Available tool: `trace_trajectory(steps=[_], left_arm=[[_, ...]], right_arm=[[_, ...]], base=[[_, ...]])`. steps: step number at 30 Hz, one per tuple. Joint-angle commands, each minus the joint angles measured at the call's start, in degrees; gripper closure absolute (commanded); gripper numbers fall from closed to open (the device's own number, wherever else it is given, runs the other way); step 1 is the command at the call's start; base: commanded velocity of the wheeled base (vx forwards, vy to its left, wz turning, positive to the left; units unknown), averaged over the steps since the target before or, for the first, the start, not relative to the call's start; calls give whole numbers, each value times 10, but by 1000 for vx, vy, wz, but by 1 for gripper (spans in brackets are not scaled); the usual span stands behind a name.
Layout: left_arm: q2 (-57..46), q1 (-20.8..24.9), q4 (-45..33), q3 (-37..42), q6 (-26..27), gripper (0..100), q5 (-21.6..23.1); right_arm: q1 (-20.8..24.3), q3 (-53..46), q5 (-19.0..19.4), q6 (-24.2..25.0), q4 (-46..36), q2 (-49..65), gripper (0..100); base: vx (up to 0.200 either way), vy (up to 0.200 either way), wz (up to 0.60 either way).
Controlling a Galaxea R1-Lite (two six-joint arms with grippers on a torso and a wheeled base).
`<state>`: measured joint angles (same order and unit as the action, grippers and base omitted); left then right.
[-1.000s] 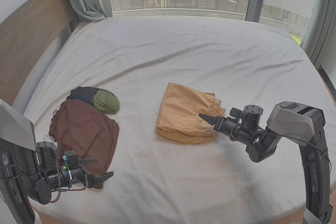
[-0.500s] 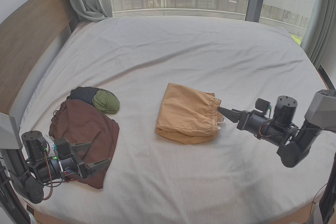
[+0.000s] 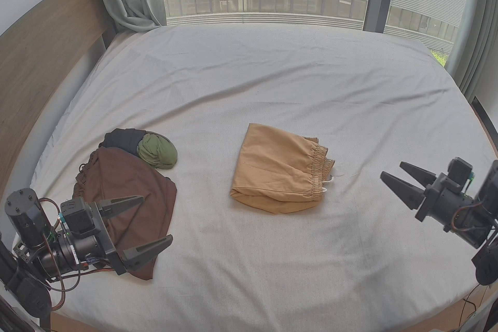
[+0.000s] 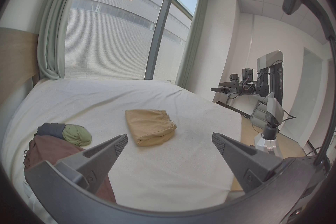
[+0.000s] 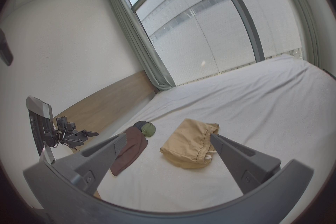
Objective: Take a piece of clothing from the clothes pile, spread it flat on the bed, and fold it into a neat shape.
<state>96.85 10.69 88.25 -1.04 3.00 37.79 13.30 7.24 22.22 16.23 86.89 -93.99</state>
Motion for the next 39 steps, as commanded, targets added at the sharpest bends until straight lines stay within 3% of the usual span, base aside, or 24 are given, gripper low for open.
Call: trace_trajectory(steps=[1, 3, 5, 8, 11, 12, 14, 15, 18, 21, 23, 27, 31, 34, 39], left_arm=[[-131, 22, -46, 10, -6, 0, -2], [-157, 19, -75, 10, -4, 0, -4], [-236, 2, -174, 10, 0, 0, -25], [-347, -18, -306, 10, -7, 0, -45], [-410, -33, -373, 10, -7, 0, -46], [-462, -44, -425, 10, -8, 0, -45], [-508, -45, -470, 10, -8, 0, -44], [-508, -45, -470, 10, -8, 0, -44], [-591, -45, -541, 10, -8, 0, -45], [-642, -46, -580, 10, -13, 0, -47], [-663, -46, -594, 10, -19, 0, -47], [-766, -54, -684, 10, -28, 0, -56], [-860, -67, -770, 10, -28, 0, -64], [-895, -72, -803, 10, -29, 0, -64], [-925, -75, -839, 10, -27, 0, -99]], right_arm=[[-16, -72, 0, -8, -4, 185, 0], [-25, -72, 0, -8, -22, 217, 0], [-53, -72, 0, -10, -91, 310, 0], [-59, -72, 0, -10, -207, 440, 0], [-60, -72, 0, -10, -280, 522, 0], [-62, -72, 0, -10, -353, 595, 0], [-69, -65, 0, -10, -431, 666, 0], [-69, -65, 0, -10, -431, 666, 0], [-79, -43, 0, -10, -594, 802, 0], [-83, -37, 0, -10, -683, 877, 0], [-86, -40, -1, -9, -696, 890, 0], [-95, -59, -44, -10, -694, 892, 0], [-143, -72, -46, -25, -741, 914, 0], [-144, -72, -51, -43, -773, 928, 0], [-141, -72, -119, -56, -829, 932, 0]], base=[[0, 0, 0], [0, 0, 0], [0, 0, 0], [0, 0, 0], [0, 0, 0], [0, 0, 0], [0, 0, 0], [0, 0, 0], [0, 0, 0], [0, 0, 0], [0, 0, 0], [0, 0, 0], [0, 0, 0], [0, 0, 0], [0, 0, 0]])
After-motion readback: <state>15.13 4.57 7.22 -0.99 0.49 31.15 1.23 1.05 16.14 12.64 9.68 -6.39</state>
